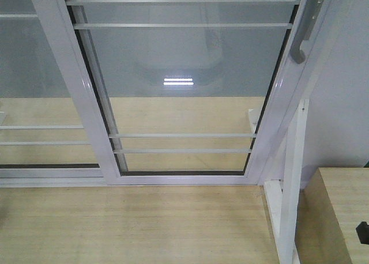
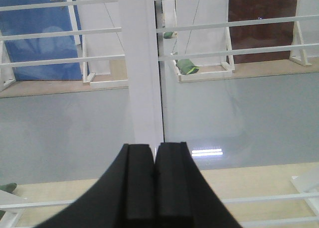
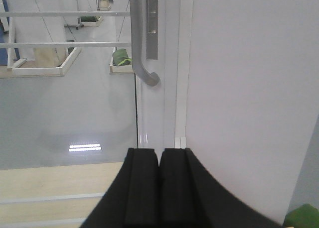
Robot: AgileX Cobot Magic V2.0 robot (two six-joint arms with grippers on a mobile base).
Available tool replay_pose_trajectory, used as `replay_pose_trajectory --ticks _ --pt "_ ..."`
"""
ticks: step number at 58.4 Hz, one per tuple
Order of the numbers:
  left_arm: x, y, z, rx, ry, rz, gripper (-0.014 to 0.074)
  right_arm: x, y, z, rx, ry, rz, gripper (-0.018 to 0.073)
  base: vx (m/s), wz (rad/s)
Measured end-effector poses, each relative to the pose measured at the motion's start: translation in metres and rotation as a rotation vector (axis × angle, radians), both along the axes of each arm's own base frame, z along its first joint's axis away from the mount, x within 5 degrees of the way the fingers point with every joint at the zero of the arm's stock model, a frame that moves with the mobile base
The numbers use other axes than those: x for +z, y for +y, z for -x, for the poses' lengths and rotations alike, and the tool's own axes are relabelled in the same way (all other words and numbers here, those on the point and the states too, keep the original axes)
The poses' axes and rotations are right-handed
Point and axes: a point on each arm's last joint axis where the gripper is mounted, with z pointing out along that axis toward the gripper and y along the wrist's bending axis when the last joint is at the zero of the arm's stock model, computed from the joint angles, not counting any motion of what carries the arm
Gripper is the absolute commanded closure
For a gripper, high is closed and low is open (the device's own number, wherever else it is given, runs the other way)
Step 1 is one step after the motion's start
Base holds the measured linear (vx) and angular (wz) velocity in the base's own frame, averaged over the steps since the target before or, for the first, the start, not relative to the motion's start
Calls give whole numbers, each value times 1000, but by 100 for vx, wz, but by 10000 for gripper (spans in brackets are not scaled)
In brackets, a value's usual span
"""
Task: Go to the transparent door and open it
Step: 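Drive up close to the door and align with the grey handle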
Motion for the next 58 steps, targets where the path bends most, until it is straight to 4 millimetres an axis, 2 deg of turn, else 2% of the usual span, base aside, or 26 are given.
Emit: replay_pose_trajectory --ticks 58 --pt "0 0 0 0 0 0 602 0 0 0 0 0 0 567 9 2"
